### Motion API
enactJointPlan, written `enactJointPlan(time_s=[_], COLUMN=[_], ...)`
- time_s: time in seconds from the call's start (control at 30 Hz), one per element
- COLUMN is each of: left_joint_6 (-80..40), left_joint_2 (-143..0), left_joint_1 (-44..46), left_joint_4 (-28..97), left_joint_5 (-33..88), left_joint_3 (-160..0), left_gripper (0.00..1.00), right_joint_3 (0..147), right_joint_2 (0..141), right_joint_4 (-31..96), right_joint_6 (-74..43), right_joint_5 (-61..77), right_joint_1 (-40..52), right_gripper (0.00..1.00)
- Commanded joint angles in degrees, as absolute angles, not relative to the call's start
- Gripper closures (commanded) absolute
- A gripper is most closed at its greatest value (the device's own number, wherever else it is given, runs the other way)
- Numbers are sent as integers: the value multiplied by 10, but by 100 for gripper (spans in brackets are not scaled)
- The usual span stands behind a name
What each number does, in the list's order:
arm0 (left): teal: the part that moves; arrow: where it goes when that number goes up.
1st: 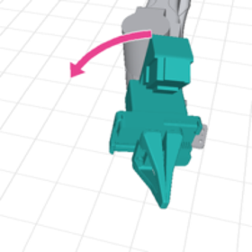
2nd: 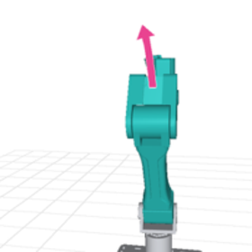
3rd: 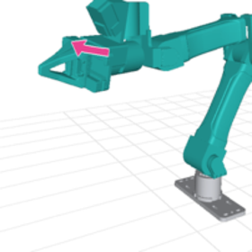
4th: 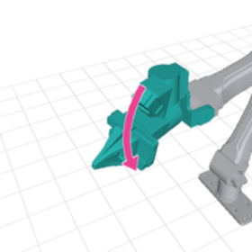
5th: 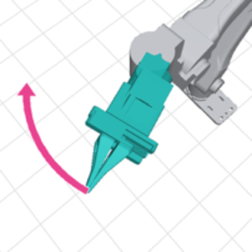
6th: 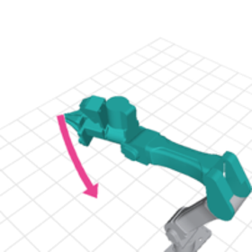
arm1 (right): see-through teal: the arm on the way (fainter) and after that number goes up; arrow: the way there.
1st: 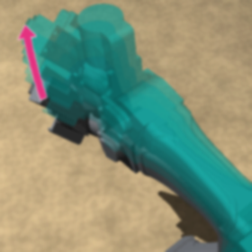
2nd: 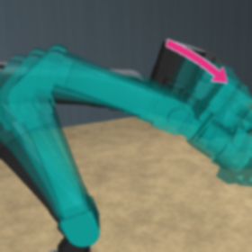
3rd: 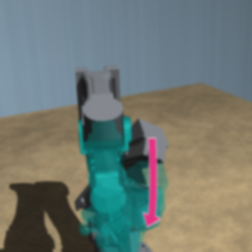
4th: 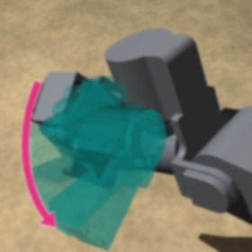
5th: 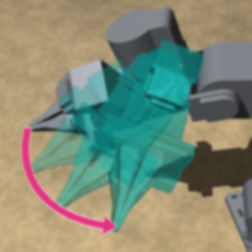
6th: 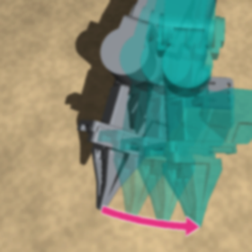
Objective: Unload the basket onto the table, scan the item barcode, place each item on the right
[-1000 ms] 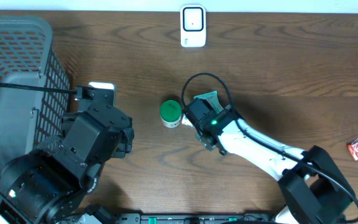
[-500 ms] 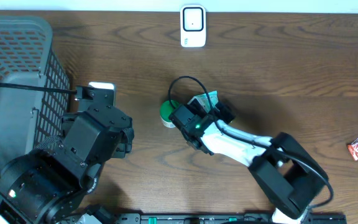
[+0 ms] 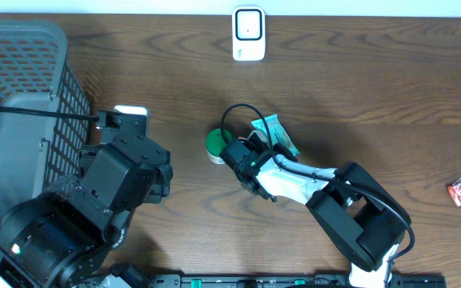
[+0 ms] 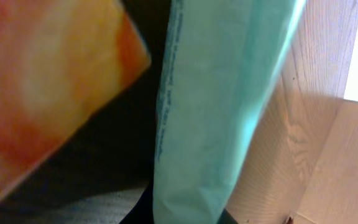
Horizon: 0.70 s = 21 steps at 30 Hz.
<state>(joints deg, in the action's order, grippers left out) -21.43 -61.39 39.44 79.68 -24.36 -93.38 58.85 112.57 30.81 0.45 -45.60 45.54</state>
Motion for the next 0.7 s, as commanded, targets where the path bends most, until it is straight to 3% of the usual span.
enactJointPlan(time_s=[0.0,0.33,0.37,0.4,0.47,0.5,0.57,0.67], left_joint_6=[-222,-222,-222,-222,-222,-222,-222,-222], left_joint_2=[-613,-613,-614,-613,-613,-613,-613,-613], left_joint_1=[392,392,392,392,392,392,392,392], left_joint_4=[799,799,799,799,799,799,799,799], left_joint_5=[-251,-251,-251,-251,-251,-251,-251,-251], left_joint_3=[-939,-939,-939,-939,-939,-939,-939,-939], left_gripper=[25,25,25,25,25,25,24,25], right_joint_3=[585,630,630,630,630,630,630,629], right_joint_2=[1135,1039,1023,1010,998,997,999,1003], right_joint_4=[297,388,397,406,417,419,420,419], right_joint_6=[1,-31,-31,-31,-31,-31,-32,-31], right_joint_5=[-434,-374,-360,-350,-348,-349,-348,-348], right_joint_1=[450,450,450,450,450,450,450,451], right_gripper=[99,99,93,75,27,16,5,1])
